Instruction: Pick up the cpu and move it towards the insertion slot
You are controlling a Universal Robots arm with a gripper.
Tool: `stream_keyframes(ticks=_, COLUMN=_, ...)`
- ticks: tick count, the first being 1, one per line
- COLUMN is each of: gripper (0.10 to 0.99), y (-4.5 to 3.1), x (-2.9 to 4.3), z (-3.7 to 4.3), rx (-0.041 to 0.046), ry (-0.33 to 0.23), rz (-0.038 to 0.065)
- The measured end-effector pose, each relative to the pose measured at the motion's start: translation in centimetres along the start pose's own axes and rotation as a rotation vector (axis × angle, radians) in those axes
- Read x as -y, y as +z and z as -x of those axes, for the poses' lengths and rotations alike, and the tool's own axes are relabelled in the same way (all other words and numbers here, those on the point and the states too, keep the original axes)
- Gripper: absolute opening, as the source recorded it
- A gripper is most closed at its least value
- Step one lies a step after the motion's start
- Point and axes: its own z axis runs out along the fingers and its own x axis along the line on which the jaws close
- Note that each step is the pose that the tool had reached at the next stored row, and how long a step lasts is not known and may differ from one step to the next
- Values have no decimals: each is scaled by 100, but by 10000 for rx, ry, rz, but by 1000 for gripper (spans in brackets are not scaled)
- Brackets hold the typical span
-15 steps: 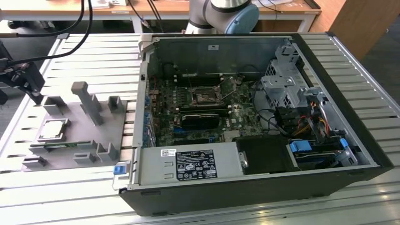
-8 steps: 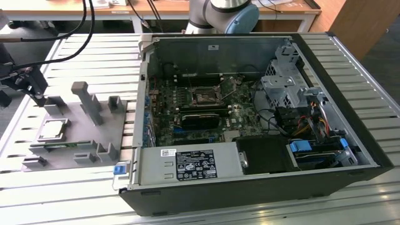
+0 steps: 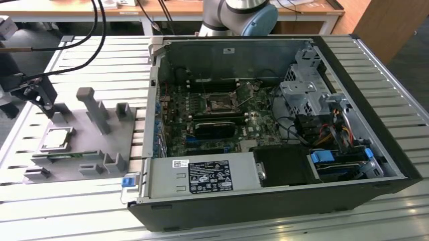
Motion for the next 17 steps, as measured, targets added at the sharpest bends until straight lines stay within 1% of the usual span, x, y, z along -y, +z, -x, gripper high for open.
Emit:
stream_keyframes(ticks=8, gripper=761, y=144, x=5, z=5, rx=-1, ry=-45, rz=-1)
stream_keyframes(ticks=12, gripper=761, y=208, x=8, z=6, rx=-3, ry=-169, rz=-3)
stream_keyframes(ticks=17, gripper=761, y=286, x=12, z=8, rx=-4, ry=-182, rz=-5)
